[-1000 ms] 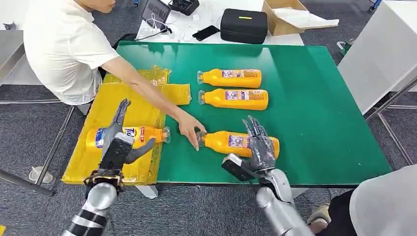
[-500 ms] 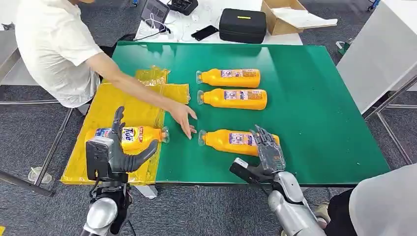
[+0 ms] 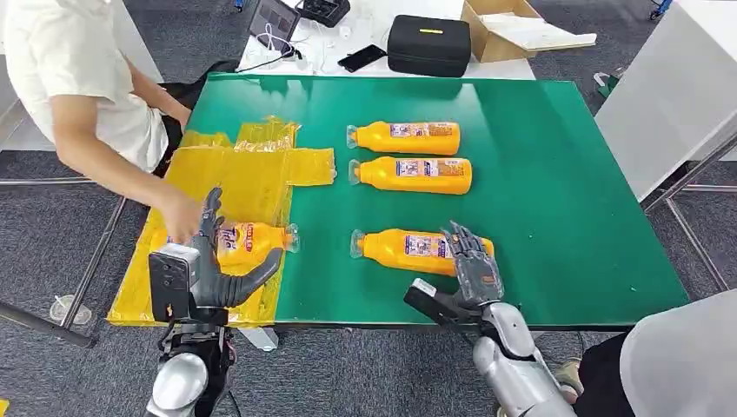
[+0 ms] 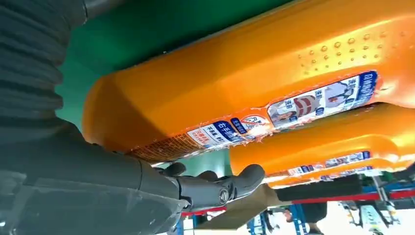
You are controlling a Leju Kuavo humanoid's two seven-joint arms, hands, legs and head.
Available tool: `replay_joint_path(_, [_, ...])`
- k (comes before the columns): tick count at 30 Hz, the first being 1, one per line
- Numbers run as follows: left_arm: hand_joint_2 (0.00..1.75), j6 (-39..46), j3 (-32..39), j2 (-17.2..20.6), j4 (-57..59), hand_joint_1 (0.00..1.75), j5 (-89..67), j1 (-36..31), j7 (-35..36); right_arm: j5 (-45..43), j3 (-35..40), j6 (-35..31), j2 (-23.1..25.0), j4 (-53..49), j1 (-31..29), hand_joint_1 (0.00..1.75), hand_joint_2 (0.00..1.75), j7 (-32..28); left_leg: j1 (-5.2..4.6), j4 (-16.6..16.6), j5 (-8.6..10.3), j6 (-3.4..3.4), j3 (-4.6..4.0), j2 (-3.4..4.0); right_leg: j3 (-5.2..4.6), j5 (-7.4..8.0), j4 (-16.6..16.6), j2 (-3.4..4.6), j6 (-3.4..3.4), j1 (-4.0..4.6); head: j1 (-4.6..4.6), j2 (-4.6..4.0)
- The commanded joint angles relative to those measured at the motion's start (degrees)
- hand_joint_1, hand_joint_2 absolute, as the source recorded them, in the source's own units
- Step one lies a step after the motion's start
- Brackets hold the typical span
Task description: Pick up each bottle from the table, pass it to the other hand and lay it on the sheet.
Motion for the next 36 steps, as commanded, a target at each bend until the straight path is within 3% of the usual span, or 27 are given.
replay_joint_path(1, [1.75,-4.32,-2.19,0.63,0.18,0.00,5.06,0.14,3.91,2.49,1.91,5.91,-3.28,1.94,-3.13,0.00,1.75,6.96,-0.05,-0.01,-0.08,0.08,0.24,0.03,0.25,-0.08,-0.01,-0.05,-0.06,-0.02,-0.02,-0.02])
replay_joint_path(9, [1.75,-6.15,-2.42,-0.10,1.12,0.00,9.37,-0.16,7.27,3.77,3.21,11.21,-3.86,2.44,-5.84,0.00,1.75,11.87,-0.11,-0.02,0.00,0.10,0.21,0.00,0.25,-0.01,-0.02,-0.04,-0.02,-0.08,0.00,-0.02])
replay_joint_path(23, [1.75,-3.93,-2.72,-0.09,2.95,0.00,8.88,-1.18,7.29,1.21,4.03,15.88,-4.48,6.05,-6.22,0.00,1.75,13.17,-0.09,-0.07,0.00,0.12,0.38,-0.04,0.43,-0.04,-0.07,-0.12,-0.04,-0.05,0.00,0.00])
replay_joint_path(24, [1.75,-4.16,-2.74,-0.10,3.03,0.00,9.38,-1.18,7.54,0.46,3.89,16.85,-4.81,6.67,-6.31,1.36,1.75,13.14,-0.08,-0.06,0.04,0.10,0.26,-0.06,0.31,0.00,-0.07,-0.10,0.00,-0.06,-0.02,-0.02])
replay_joint_path(28, [1.75,-4.17,-2.75,-0.05,3.05,0.00,9.40,-1.18,7.55,0.29,3.79,17.00,-5.06,6.77,-6.26,1.36,1.75,13.01,-0.08,-0.07,0.04,0.11,0.34,-0.11,0.40,-0.02,-0.09,-0.17,-0.02,-0.04,-0.02,-0.02])
replay_joint_path(29, [1.75,-4.29,-2.77,-0.03,3.13,0.00,9.59,-1.21,7.61,0.05,3.76,17.39,-5.21,6.97,-6.35,1.75,1.75,12.95,-0.07,-0.06,0.06,0.10,0.31,-0.11,0.35,0.00,-0.10,-0.16,0.00,-0.04,0.02,-0.02])
replay_joint_path(36, [1.75,-4.61,-3.43,-0.05,4.34,0.00,10.19,-2.19,7.57,-4.78,2.60,20.87,-6.23,9.66,-6.71,1.75,1.75,9.42,-0.06,-0.12,0.06,0.11,0.58,-0.24,0.65,-0.04,-0.17,-0.30,-0.03,-0.02,0.02,0.00])
